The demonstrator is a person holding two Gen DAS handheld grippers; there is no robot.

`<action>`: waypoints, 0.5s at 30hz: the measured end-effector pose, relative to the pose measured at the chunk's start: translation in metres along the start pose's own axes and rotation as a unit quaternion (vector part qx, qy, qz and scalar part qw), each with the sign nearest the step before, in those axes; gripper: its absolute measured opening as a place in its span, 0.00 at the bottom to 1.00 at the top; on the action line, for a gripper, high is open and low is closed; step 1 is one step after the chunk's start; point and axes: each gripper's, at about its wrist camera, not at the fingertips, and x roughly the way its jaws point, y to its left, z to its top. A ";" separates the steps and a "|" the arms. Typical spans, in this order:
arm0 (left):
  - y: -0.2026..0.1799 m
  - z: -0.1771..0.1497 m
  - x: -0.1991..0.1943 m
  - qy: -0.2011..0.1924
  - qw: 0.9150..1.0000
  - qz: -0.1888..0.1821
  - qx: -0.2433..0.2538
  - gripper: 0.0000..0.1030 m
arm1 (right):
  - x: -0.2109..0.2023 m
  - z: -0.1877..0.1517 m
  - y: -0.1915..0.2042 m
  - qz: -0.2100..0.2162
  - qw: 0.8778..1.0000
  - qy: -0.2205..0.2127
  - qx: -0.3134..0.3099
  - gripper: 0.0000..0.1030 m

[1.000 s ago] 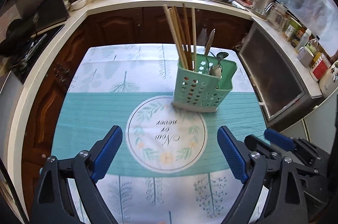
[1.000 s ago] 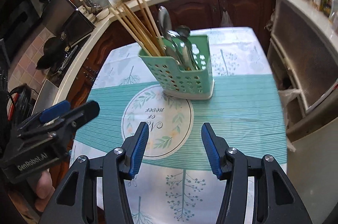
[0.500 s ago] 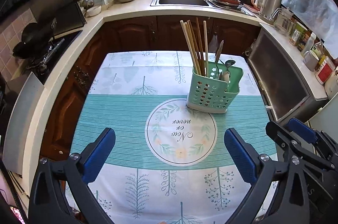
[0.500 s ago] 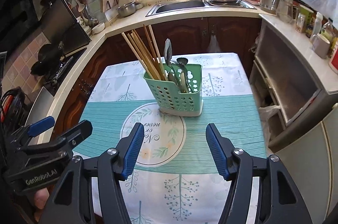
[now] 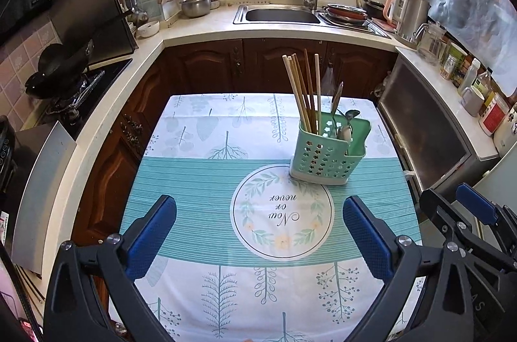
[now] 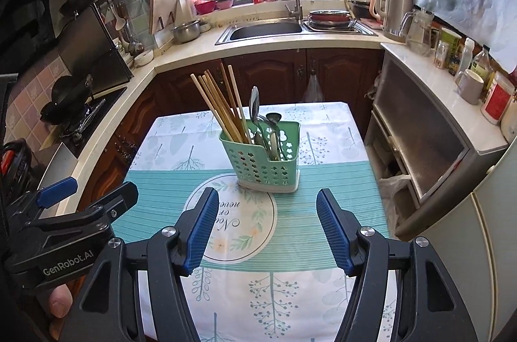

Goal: Organize utensils

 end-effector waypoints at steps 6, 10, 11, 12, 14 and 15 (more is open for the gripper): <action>0.003 0.003 -0.001 -0.005 1.000 0.000 0.004 0.99 | -0.009 0.002 0.004 -0.004 1.000 0.000 0.002 0.63; 0.003 0.003 -0.001 -0.005 1.000 0.004 0.007 0.99 | -0.006 0.004 0.006 -0.004 1.000 0.006 0.002 0.63; 0.003 0.003 -0.001 -0.004 1.000 0.004 0.007 0.99 | -0.003 0.005 0.006 -0.005 1.000 0.008 0.003 0.63; 0.004 0.002 -0.001 -0.004 1.000 0.004 0.007 0.99 | -0.001 0.006 0.006 -0.005 1.000 0.009 0.003 0.63; 0.004 0.002 -0.001 -0.003 1.000 0.004 0.007 0.99 | 0.003 0.006 0.006 -0.005 1.000 0.011 0.003 0.63; 0.004 0.002 0.000 -0.003 1.000 0.006 0.007 0.99 | 0.001 0.006 0.007 -0.006 1.000 0.012 0.002 0.63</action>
